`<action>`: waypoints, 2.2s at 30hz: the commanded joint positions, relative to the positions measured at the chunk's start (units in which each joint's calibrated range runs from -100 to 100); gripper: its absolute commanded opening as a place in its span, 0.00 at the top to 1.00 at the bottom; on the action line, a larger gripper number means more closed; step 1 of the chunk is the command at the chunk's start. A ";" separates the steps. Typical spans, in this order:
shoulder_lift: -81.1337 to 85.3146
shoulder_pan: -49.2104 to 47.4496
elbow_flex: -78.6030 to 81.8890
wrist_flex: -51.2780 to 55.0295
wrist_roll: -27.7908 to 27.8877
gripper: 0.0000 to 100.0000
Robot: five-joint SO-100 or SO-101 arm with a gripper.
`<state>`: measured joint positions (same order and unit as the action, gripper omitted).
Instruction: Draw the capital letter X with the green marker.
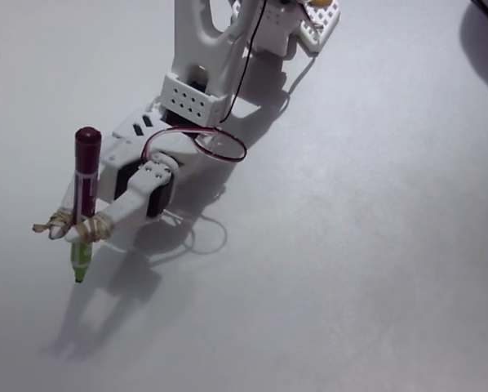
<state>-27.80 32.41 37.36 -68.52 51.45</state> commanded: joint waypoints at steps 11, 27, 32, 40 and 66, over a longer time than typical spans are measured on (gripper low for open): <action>-7.98 1.81 -3.37 0.15 -3.61 0.99; -17.31 1.24 -11.54 1.70 -2.59 0.99; -19.39 1.43 -12.08 0.72 -2.25 0.99; -17.31 0.48 -7.95 -0.83 -2.30 0.99; -6.46 -7.42 -4.62 -0.01 -3.03 0.99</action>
<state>-34.99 25.67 37.88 -70.38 48.57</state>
